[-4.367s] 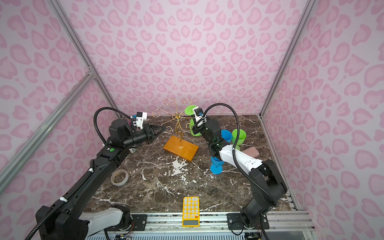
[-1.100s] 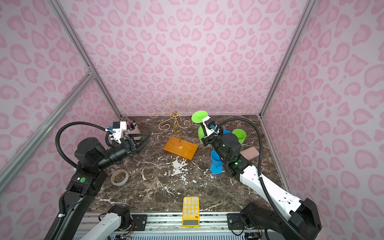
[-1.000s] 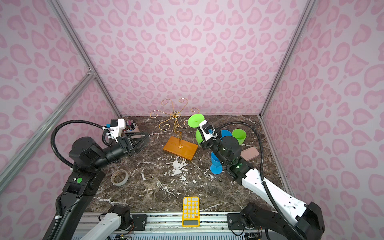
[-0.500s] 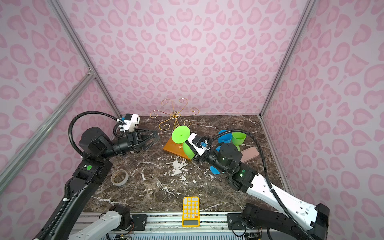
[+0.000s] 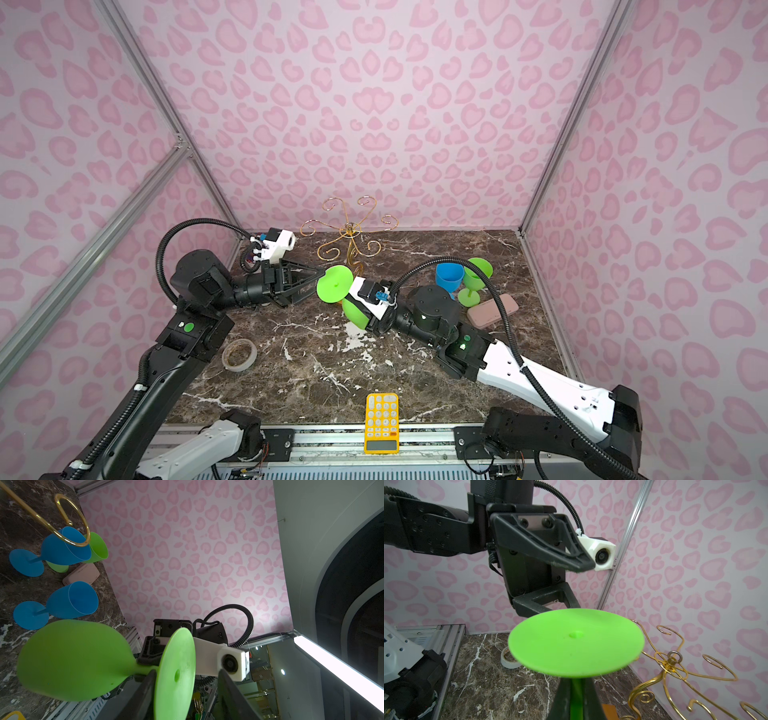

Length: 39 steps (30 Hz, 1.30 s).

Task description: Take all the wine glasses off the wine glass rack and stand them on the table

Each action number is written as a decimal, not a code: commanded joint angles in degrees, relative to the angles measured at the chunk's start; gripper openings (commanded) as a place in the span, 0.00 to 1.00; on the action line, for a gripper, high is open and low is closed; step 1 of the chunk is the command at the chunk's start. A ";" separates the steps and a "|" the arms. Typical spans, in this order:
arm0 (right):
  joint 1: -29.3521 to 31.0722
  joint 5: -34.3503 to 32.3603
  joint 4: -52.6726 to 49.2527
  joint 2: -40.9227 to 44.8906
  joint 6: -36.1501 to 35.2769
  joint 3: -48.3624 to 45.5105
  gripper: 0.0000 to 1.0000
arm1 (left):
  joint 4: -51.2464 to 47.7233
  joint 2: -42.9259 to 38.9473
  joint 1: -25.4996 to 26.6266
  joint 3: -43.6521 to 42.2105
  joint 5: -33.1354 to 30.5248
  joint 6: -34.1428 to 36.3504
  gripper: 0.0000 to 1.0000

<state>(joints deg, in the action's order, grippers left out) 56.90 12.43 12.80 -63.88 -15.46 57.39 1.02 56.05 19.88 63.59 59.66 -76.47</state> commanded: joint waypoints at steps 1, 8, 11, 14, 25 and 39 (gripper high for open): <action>0.00 0.39 2.35 -0.96 -0.02 0.49 0.00 | 2.65 0.20 0.21 -0.15 1.77 -0.08 0.47; 0.00 -1.30 5.09 -3.06 -0.13 0.69 0.00 | 2.68 0.31 0.57 -0.11 3.43 -0.26 0.37; -0.11 -1.44 5.72 -4.03 -0.88 0.76 0.00 | 2.67 0.29 0.64 -0.31 4.06 -0.34 0.30; -0.59 -1.13 5.82 -4.88 -1.16 1.24 0.00 | 2.67 0.37 0.64 -0.22 4.57 -0.48 0.23; -1.54 0.37 6.55 -6.01 0.44 1.60 0.02 | 2.54 1.20 0.56 2.82 5.97 -1.01 0.04; -10.15 9.46 15.19 11.02 20.20 -8.81 0.56 | 11.20 3.94 -2.21 15.11 11.17 -5.61 0.04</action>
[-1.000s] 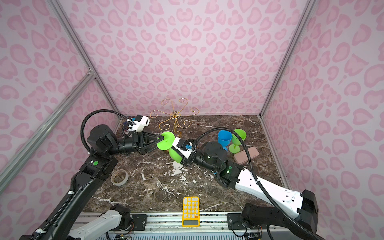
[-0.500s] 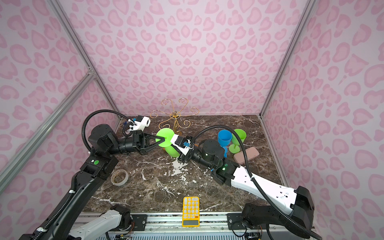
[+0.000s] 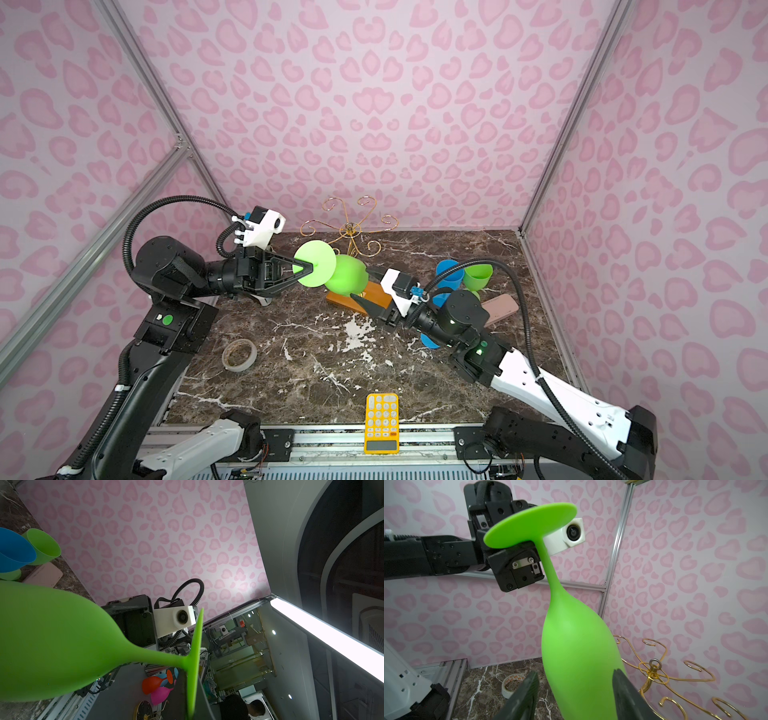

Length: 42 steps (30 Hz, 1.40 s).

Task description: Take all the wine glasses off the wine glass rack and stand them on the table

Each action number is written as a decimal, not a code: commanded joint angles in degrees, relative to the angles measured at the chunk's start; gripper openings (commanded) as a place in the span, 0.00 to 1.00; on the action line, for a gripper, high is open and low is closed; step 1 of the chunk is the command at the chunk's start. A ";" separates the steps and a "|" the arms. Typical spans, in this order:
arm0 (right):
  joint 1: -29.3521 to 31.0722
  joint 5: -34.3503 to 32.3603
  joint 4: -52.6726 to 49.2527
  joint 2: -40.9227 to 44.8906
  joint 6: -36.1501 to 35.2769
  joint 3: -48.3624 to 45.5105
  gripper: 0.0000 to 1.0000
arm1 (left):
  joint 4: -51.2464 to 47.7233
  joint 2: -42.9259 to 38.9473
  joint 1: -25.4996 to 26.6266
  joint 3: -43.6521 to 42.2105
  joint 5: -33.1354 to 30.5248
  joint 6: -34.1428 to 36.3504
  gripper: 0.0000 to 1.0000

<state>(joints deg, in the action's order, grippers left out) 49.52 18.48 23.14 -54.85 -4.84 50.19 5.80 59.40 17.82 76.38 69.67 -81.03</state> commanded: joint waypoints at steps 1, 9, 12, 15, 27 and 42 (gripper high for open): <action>-4.93 4.97 7.80 2.77 13.49 -2.90 0.55 | 7.20 1.16 -0.16 3.83 1.08 -1.21 0.04; -17.02 17.24 33.17 1.18 39.56 -8.81 0.49 | 19.11 8.80 0.74 17.11 1.76 -9.49 0.04; -18.55 21.66 43.03 -2.30 47.32 -8.00 0.48 | 21.18 11.99 2.54 20.39 1.79 -11.84 0.04; -19.64 23.37 53.27 -6.39 55.26 -7.00 0.47 | 24.32 13.71 3.18 21.44 1.79 -14.81 0.04; -23.09 22.88 66.07 -19.33 65.24 -0.28 0.47 | 26.18 16.48 3.90 23.75 1.39 -17.57 0.04; -27.56 25.20 66.17 -25.38 68.25 4.23 0.46 | 30.19 30.17 3.46 35.94 0.54 -24.26 0.04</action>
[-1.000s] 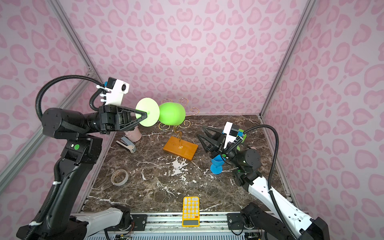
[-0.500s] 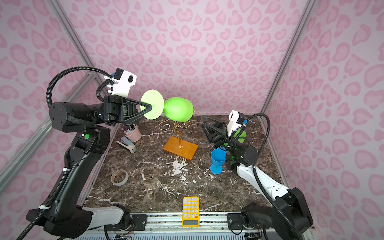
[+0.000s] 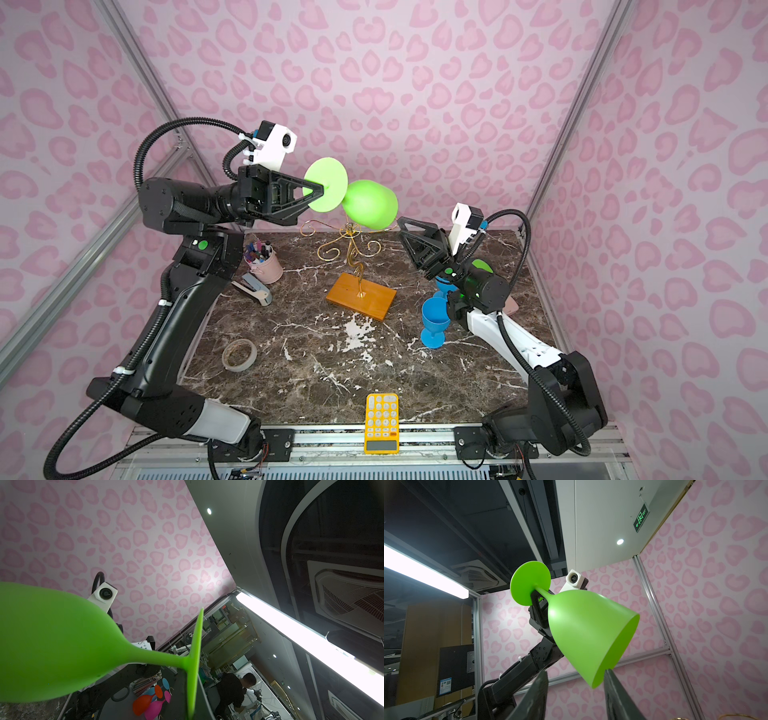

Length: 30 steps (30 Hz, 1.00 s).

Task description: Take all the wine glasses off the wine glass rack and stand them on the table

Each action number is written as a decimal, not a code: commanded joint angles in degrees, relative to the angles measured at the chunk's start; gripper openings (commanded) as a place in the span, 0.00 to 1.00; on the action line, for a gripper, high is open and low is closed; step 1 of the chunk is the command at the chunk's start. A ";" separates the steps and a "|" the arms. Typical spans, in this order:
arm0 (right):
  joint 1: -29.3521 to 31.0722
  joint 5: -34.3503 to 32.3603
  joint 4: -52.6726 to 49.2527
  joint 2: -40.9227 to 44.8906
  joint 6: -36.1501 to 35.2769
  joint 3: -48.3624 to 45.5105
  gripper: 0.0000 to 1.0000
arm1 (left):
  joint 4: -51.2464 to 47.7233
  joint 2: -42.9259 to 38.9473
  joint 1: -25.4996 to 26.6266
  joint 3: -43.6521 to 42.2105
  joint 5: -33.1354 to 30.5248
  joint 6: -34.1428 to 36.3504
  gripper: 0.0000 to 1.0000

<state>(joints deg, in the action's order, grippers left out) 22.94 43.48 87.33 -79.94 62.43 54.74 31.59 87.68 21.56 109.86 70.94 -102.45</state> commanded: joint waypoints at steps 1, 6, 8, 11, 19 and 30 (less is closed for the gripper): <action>-1.67 0.28 1.97 -0.47 1.16 -0.23 0.46 | 5.10 3.11 -0.53 3.57 -1.14 -3.57 0.04; -3.81 1.77 2.01 -2.02 2.38 1.12 0.46 | 13.92 8.00 -1.41 5.70 -4.04 -11.22 0.04; -4.08 3.34 1.93 -3.06 2.70 2.50 0.46 | 20.10 9.95 -1.56 5.34 -5.73 -16.35 0.04; -4.30 5.61 1.93 -4.76 3.03 4.93 0.46 | 28.85 11.17 -2.52 3.17 -9.09 -22.73 0.04; -4.63 7.54 1.96 -9.53 3.54 9.19 0.46 | 29.14 8.96 -3.28 2.19 -8.98 -22.70 0.04; -5.71 10.65 1.96 -14.48 4.83 17.56 0.46 | 30.70 9.14 -3.54 0.01 -9.43 -24.75 0.04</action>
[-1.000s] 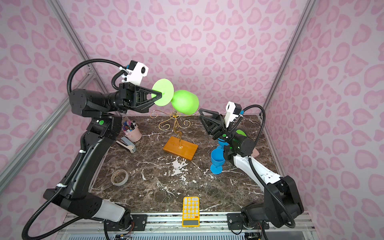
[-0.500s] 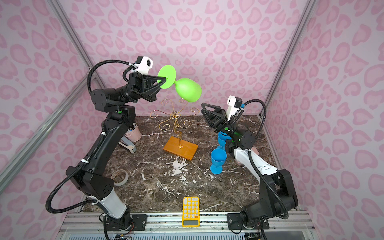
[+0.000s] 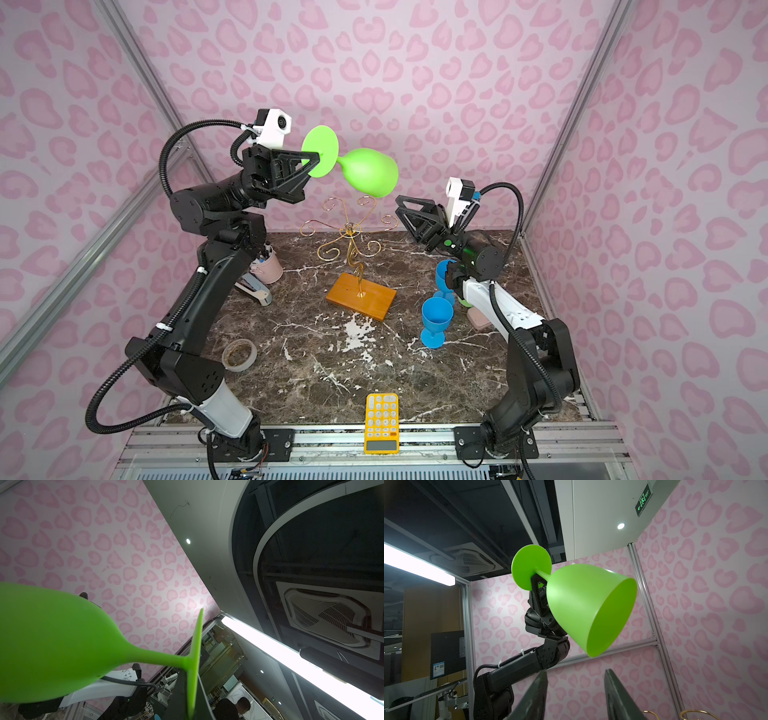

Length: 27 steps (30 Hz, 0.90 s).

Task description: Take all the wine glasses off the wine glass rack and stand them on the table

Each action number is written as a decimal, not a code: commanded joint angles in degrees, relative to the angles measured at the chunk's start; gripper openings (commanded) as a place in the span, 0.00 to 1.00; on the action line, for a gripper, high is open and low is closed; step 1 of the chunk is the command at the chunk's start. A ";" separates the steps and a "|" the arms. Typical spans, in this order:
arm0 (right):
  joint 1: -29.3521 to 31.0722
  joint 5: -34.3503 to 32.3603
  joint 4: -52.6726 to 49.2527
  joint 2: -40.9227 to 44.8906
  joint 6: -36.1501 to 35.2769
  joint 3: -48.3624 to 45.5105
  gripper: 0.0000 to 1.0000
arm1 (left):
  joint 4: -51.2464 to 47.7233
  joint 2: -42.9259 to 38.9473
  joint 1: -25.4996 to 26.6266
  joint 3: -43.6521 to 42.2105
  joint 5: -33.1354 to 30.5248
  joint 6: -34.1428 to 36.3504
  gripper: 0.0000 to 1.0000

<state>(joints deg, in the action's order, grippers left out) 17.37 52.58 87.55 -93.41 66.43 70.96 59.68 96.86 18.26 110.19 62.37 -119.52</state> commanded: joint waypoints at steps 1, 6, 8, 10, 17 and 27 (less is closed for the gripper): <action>-0.07 1.71 1.74 -1.59 0.96 2.02 0.46 | 2.91 -0.09 -0.21 -0.54 -1.10 -7.91 0.04; 0.12 2.63 1.83 -4.10 0.90 4.96 0.47 | 4.63 0.10 -0.17 -1.59 -2.11 -9.62 0.04; 0.43 3.53 1.70 -4.97 1.08 6.28 0.47 | 5.04 0.17 -0.32 -1.87 -2.46 -10.09 0.04; 0.80 4.14 1.76 -5.33 0.91 7.31 0.47 | 5.52 0.28 -0.29 -2.15 -2.82 -10.65 0.04; 1.07 4.30 1.78 -7.46 1.45 11.72 0.46 | 6.23 -0.31 -0.33 -3.30 -3.12 -11.50 0.04; 2.54 4.99 1.74 -9.34 2.03 16.65 0.46 | 9.84 0.17 -0.33 -5.79 -5.58 -15.17 0.04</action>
<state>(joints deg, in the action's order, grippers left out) 19.62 56.66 87.39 -102.24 67.94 87.00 65.80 96.92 17.96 104.77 58.37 -119.92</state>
